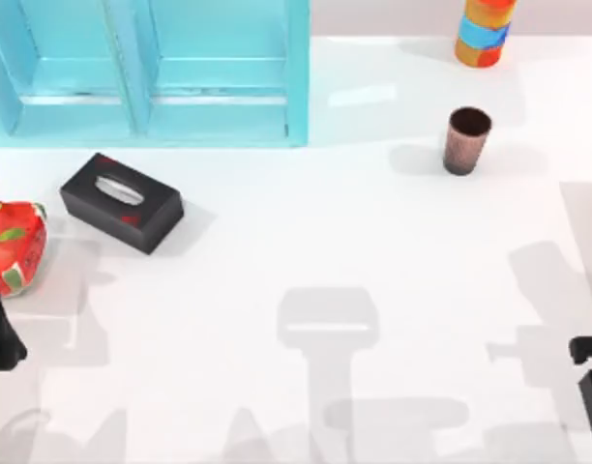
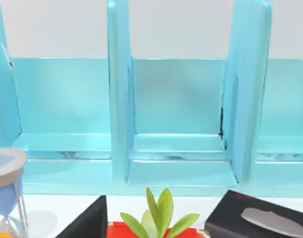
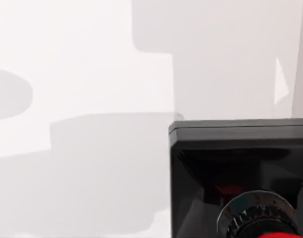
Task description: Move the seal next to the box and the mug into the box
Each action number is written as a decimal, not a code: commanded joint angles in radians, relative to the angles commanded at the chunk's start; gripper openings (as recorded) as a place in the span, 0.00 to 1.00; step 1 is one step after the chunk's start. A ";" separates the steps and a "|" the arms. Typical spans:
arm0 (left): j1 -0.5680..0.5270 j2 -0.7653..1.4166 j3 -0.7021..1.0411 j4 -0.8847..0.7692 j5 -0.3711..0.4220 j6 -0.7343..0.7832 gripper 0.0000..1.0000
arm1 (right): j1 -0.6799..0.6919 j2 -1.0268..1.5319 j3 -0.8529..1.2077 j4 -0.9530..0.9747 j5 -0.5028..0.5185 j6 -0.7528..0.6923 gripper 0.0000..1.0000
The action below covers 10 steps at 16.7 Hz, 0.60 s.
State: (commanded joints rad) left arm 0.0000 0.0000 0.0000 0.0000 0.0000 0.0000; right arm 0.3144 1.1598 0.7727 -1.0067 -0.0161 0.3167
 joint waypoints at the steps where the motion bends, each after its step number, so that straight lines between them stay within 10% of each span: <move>1: 0.000 0.000 0.000 0.000 0.000 0.000 1.00 | 0.000 0.000 0.000 0.000 0.000 0.000 0.15; 10: 0.000 0.000 0.000 0.000 0.000 0.000 1.00 | 0.000 0.000 0.000 0.000 0.000 0.000 0.83</move>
State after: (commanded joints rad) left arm 0.0000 0.0000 0.0000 0.0000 0.0000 0.0000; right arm 0.3144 1.1598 0.7727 -1.0067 -0.0161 0.3167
